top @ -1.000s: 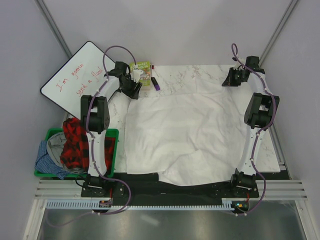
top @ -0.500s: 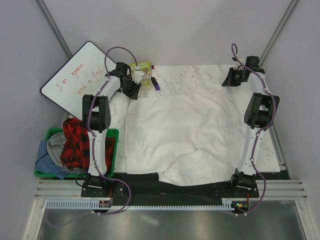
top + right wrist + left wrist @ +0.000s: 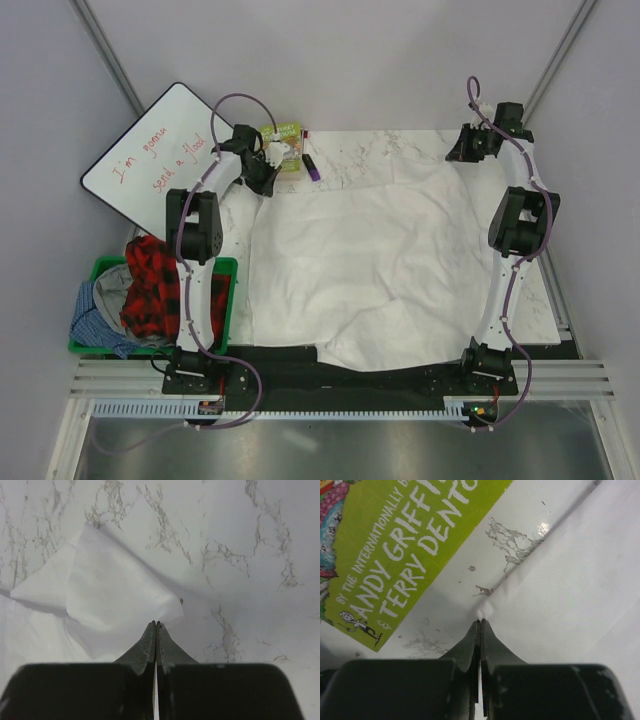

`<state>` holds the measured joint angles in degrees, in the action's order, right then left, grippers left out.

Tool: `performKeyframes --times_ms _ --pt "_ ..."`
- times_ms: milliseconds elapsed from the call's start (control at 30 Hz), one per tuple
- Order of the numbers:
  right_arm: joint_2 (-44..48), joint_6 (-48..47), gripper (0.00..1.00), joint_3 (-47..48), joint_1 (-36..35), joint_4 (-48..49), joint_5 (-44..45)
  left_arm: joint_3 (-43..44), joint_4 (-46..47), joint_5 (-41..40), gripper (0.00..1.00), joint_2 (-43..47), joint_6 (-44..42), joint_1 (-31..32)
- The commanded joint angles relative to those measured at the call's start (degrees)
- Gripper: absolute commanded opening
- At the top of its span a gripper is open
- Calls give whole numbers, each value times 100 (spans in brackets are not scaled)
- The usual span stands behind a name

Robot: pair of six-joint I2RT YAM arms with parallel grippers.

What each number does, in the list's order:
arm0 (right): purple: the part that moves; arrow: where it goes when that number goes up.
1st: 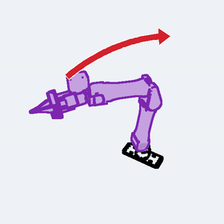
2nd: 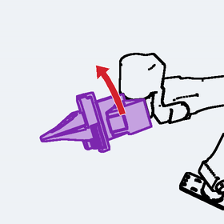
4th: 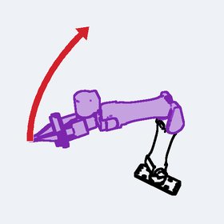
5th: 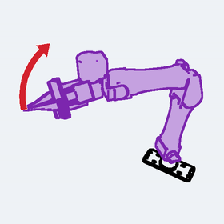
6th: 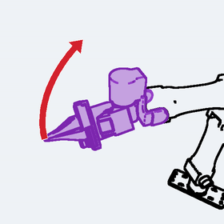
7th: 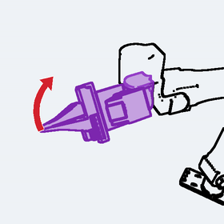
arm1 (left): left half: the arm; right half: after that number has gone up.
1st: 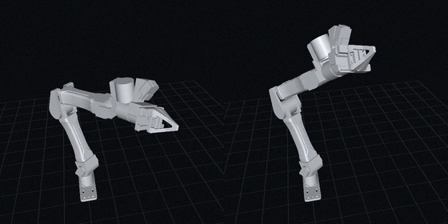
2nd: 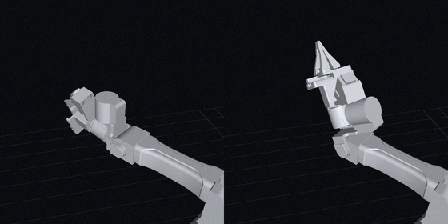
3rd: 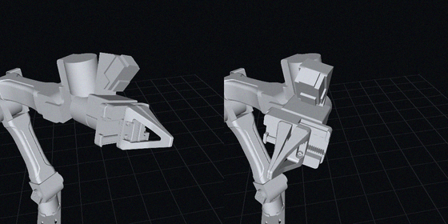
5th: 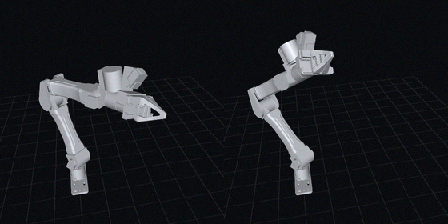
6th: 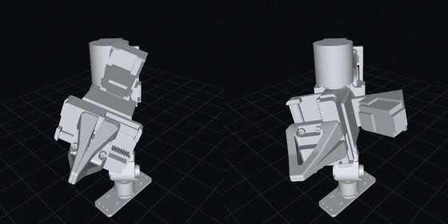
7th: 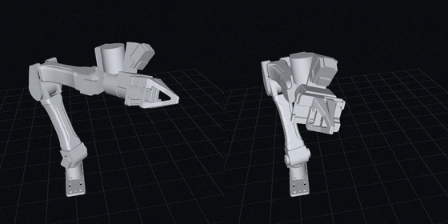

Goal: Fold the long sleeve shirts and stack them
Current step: Fold the shirt

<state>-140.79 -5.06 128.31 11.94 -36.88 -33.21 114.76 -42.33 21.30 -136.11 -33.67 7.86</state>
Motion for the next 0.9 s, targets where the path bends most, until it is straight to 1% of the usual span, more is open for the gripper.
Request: performKeyframes --times_ms 0,167,300,333,467,533,633,867 --pt "270 234 0 371 1 225 -247 337 -39 173 2 418 -52 -4" --pt "737 -135 0 -244 10 190 -212 -58 -30 322 2 937 -315 -12" --pt "1114 -390 0 -789 106 120 -203 -742 127 331 2 1464 -491 -12" --pt "1176 -434 0 -860 124 76 -229 -884 172 348 2 1717 -561 -4" --pt "1431 -698 0 -1167 203 -161 -326 -1621 304 358 2 2184 -781 -4" --pt "1616 -882 0 -1413 229 -301 -370 -1842 321 375 2 2352 -921 -4" --pt "1949 -1111 0 -1826 247 -460 -467 -2438 418 401 2 2755 -1045 -4" --pt "2547 -1568 0 -2547 300 -784 -458 -3266 673 586 2 3432 -1133 -4"
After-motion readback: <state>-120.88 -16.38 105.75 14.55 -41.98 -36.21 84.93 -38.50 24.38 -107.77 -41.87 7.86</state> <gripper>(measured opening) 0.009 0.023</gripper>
